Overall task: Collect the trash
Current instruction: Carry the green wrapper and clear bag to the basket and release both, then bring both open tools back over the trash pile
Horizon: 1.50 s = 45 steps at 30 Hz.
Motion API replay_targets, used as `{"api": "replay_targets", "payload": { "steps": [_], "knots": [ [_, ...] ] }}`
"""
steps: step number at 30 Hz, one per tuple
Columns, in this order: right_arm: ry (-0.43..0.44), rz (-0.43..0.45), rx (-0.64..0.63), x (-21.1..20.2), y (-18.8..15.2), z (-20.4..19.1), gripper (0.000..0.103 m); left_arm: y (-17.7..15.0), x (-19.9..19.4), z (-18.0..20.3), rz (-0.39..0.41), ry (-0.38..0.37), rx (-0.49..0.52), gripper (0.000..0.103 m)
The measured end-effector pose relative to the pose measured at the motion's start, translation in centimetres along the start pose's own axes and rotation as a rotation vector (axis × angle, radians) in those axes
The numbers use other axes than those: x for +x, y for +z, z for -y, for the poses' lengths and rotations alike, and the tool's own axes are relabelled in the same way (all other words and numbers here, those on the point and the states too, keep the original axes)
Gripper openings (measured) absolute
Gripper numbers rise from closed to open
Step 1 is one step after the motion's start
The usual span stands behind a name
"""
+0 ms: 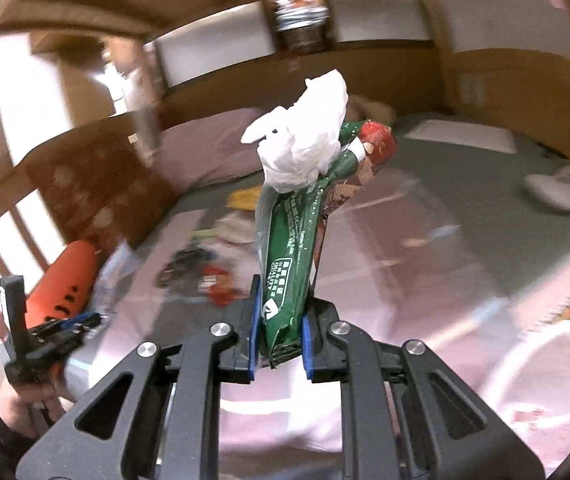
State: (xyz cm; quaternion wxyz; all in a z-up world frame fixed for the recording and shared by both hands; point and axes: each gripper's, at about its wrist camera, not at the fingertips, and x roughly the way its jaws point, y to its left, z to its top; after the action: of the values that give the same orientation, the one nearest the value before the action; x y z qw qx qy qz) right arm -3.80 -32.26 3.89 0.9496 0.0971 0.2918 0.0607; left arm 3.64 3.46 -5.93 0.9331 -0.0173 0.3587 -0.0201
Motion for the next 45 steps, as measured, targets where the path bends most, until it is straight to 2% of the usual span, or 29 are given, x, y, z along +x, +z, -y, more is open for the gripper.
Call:
{"api": "replay_targets", "payload": {
  "steps": [5, 7, 10, 12, 14, 16, 19, 21, 22, 24, 26, 28, 30, 32, 35, 37, 38, 40, 41, 45],
  "knots": [
    [-0.177, -0.090, 0.090, -4.4, -2.9, 8.6, 0.017, 0.7, 0.4, 3.1, -0.029, -0.076, 0.028, 0.025],
    [-0.217, -0.147, 0.114, -5.2, -4.6, 10.7, 0.017, 1.2, -0.2, 5.6, -0.036, -0.150, 0.023, 0.025],
    [-0.266, -0.205, 0.147, -5.7, -7.1, 13.4, 0.019, 2.1, -1.6, 12.3, -0.062, -0.326, 0.060, 0.025],
    [-0.289, -0.265, 0.179, -5.4, -8.1, 15.1, 0.030, 2.4, -2.7, 17.0, -0.079, -0.412, 0.116, 0.025],
    [-0.350, -0.270, 0.207, -5.8, -8.1, 15.9, 0.056, 2.6, -3.9, 20.9, -0.086, -0.478, 0.167, 0.025],
    [-0.378, -0.204, 0.225, -7.4, -7.3, 16.5, 0.064, 2.4, -5.2, 25.7, -0.111, -0.553, 0.235, 0.025],
    [-0.438, 0.000, 0.287, -11.4, -5.5, 17.3, 0.079, 1.7, -6.7, 31.7, -0.154, -0.646, 0.319, 0.025],
    [-0.440, 0.138, 0.346, -14.8, -4.5, 17.8, 0.082, 0.8, -7.1, 35.2, -0.191, -0.693, 0.366, 0.025],
    [-0.435, 0.174, 0.361, -15.7, -4.2, 17.8, 0.082, 0.3, -7.2, 36.7, -0.211, -0.716, 0.385, 0.027],
    [-0.428, 0.240, 0.369, -17.4, -3.4, 17.6, 0.082, -1.2, -7.0, 39.9, -0.262, -0.747, 0.427, 0.041],
    [-0.432, 0.276, 0.352, -18.4, -2.9, 16.9, 0.085, -2.3, -6.7, 41.4, -0.277, -0.766, 0.448, 0.093],
    [-0.410, 0.272, 0.313, -18.1, -2.3, 16.1, 0.085, -2.5, -6.7, 40.6, -0.240, -0.740, 0.414, 0.095],
    [-0.383, 0.246, 0.272, -16.9, -2.2, 14.8, 0.086, -1.8, -6.0, 38.7, -0.243, -0.737, 0.371, 0.095],
    [-0.339, 0.211, 0.242, -14.9, -2.5, 13.3, 0.086, -0.3, -5.2, 35.9, -0.224, -0.705, 0.308, 0.095],
    [-0.275, 0.150, 0.217, -11.1, -2.6, 10.8, 0.086, 2.1, -4.7, 29.3, -0.139, -0.629, 0.195, 0.097],
    [-0.196, 0.106, 0.191, -7.7, -2.6, 7.8, 0.086, 3.1, -4.9, 24.3, -0.067, -0.545, 0.153, 0.097],
    [-0.171, 0.090, 0.168, -6.3, -2.5, 6.4, 0.086, 3.6, -4.9, 20.5, -0.014, -0.473, 0.126, 0.098],
    [-0.127, 0.057, 0.097, -3.2, -2.1, 2.4, 0.086, 4.4, -5.0, 15.9, 0.036, -0.387, 0.094, 0.098],
    [-0.102, 0.057, 0.076, -2.3, -1.8, 0.9, 0.086, 4.6, -5.0, 11.9, 0.072, -0.302, 0.063, 0.098],
    [0.006, 0.058, -0.012, 2.1, -0.7, -6.1, 0.086, 5.0, -4.4, 2.6, 0.124, -0.115, -0.020, 0.098]
  ]
}}
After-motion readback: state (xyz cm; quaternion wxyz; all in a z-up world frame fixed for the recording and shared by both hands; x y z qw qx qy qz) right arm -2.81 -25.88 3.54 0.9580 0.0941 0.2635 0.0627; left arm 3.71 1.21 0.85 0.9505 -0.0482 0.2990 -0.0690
